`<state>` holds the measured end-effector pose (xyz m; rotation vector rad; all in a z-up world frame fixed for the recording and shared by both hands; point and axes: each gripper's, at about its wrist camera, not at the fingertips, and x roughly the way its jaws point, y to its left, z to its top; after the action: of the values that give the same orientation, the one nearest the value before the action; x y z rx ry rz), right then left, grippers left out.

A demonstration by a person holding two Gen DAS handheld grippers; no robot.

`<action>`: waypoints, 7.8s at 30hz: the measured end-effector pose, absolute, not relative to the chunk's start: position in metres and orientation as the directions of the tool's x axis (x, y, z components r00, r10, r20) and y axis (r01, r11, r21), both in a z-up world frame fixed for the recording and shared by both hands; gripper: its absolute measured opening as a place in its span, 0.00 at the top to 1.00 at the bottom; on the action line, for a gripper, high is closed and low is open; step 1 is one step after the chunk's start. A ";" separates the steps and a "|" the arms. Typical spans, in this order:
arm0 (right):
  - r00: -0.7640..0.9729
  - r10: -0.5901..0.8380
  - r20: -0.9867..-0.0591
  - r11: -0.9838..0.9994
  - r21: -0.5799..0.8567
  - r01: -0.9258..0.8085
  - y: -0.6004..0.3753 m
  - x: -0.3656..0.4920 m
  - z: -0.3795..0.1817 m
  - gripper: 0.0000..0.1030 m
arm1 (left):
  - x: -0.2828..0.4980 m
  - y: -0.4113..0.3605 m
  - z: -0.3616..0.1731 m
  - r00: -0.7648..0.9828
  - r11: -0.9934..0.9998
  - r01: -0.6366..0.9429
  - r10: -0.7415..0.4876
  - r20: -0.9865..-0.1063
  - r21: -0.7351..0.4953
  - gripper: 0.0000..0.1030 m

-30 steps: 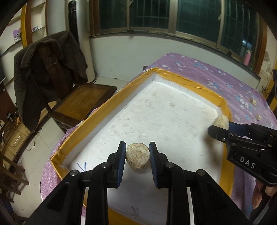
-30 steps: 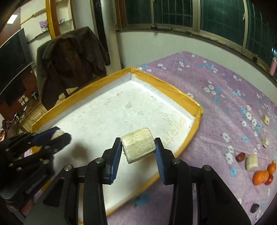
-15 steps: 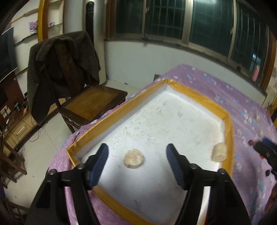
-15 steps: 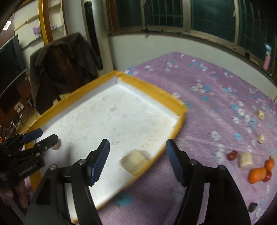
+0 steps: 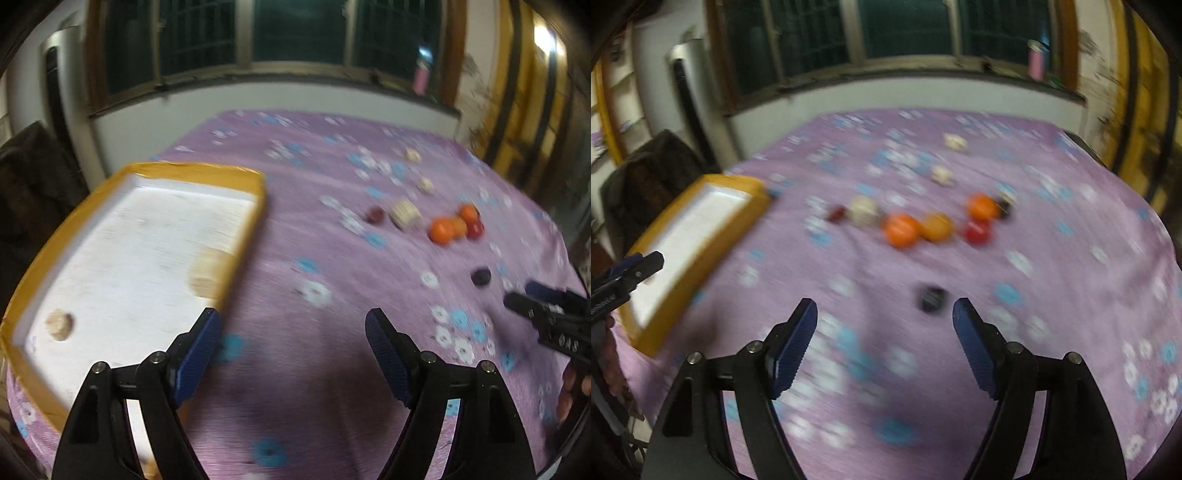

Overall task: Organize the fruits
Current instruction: 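Move both open tools back toward the remaining fruits, then grasp the dark round fruit with the right tool while the left grasps a red date, then carry the dark fruit and red date over the tray and release both, then grasp the red tomato with the right tool while the left grasps a beige ball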

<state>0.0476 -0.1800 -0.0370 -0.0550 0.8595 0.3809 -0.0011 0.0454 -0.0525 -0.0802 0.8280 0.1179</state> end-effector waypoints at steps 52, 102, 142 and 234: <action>0.564 0.400 -0.722 0.906 0.220 -0.361 -0.194 0.095 -0.063 0.77 | 0.091 -0.018 -0.066 0.669 0.999 0.052 -0.028 -0.742 0.009 0.78; 0.676 0.249 -0.693 0.959 0.080 -0.272 -0.160 0.040 -0.040 0.77 | 0.019 0.018 -0.063 0.726 0.993 -0.115 0.080 -0.683 -0.006 0.78; 0.553 0.533 -0.641 0.775 0.106 -0.623 0.021 0.041 -0.009 0.77 | -0.031 0.192 -0.044 0.617 0.851 -0.525 0.360 -0.699 -0.025 0.77; 0.608 0.307 -0.732 0.944 0.153 -0.292 -0.209 0.165 -0.062 0.66 | 0.159 -0.039 -0.077 0.627 0.995 0.023 -0.090 -0.774 -0.098 0.68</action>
<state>0.1650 -0.2095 -0.0624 0.0191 0.8492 0.3460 0.1592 -0.0391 -0.0772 -0.0814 0.8914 -0.0649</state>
